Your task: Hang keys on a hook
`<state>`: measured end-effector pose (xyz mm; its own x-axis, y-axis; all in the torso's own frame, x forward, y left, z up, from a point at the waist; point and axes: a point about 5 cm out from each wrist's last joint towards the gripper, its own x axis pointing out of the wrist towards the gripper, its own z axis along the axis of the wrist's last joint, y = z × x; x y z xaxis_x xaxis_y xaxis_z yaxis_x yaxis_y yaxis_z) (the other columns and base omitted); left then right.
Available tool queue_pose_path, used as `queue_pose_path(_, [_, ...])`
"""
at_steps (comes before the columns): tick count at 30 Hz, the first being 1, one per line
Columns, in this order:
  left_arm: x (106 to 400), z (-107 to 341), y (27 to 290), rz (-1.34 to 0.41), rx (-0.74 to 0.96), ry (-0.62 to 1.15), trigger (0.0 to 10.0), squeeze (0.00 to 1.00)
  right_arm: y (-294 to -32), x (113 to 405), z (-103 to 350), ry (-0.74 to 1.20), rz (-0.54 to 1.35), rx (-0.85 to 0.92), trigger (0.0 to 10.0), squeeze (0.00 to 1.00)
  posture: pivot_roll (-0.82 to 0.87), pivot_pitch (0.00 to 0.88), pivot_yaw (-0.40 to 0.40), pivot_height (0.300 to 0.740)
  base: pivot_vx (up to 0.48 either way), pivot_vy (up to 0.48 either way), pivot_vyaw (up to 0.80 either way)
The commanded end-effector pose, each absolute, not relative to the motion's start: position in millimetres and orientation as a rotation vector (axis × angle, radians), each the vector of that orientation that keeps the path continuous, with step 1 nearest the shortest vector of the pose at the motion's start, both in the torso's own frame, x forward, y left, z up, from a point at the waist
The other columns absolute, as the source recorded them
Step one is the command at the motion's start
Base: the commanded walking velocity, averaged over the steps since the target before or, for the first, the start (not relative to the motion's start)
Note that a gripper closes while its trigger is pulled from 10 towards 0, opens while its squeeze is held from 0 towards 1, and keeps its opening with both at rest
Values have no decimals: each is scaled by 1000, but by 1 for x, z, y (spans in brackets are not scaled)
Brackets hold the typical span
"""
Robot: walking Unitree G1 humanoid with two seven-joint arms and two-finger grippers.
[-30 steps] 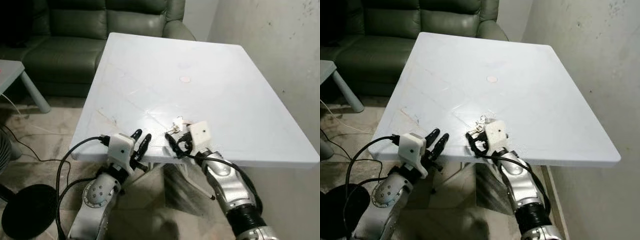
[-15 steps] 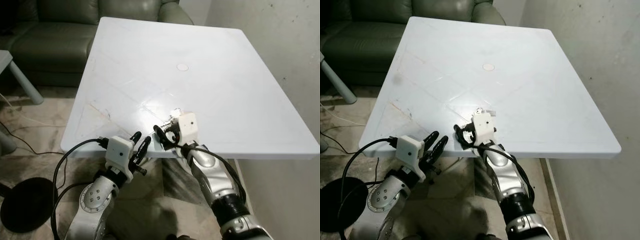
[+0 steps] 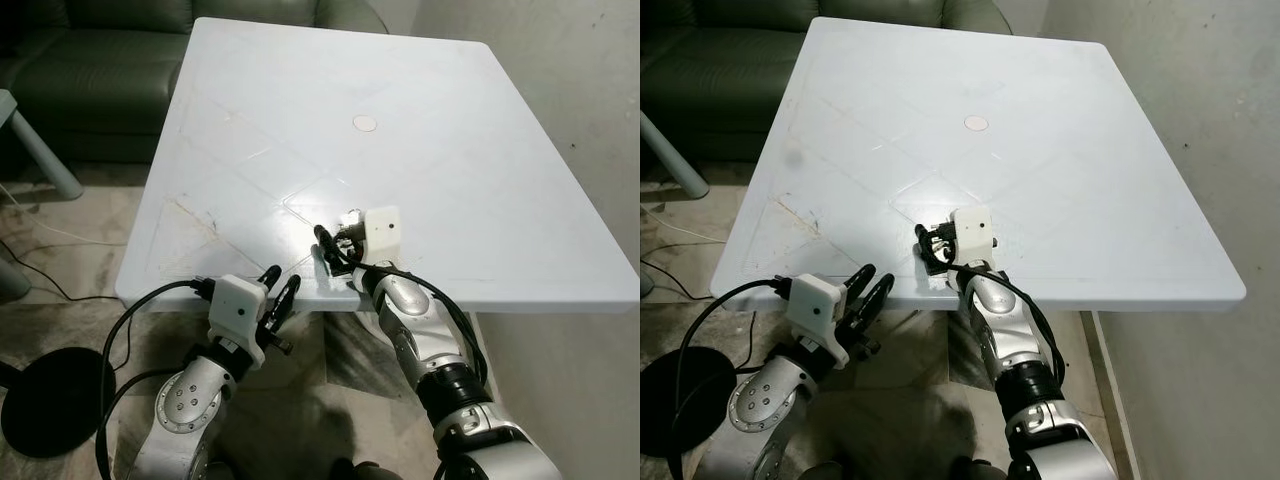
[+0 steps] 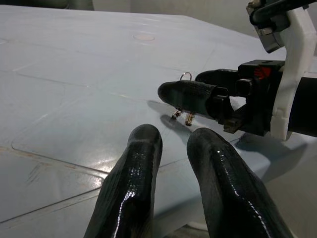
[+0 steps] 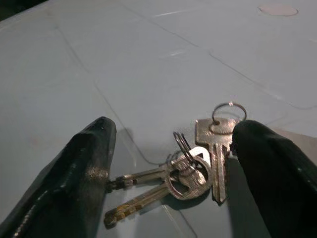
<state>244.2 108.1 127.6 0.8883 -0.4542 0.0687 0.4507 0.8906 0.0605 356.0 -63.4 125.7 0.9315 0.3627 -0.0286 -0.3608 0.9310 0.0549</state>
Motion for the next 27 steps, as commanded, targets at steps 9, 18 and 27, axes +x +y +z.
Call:
queue_pose_path(9, [240, 128, 106, -484, 50, -73, 10000, 0, -65, 358, 126, 20, 358, 49, 353, 0, 106, 217, -97, 740, 0, 0, 0])
queue_pose_path(18, [240, 128, 105, -486, 51, -71, 10000, 0, -65, 358, 127, -4, 361, 50, 314, 0, 107, 216, -96, 740, 0, 0, 0])
queue_pose_path(27, [241, 128, 105, -486, 53, -71, 10000, 0, -64, 358, 129, -26, 369, 50, 1882, 0, 106, 215, -95, 740, 0, 0, 0])
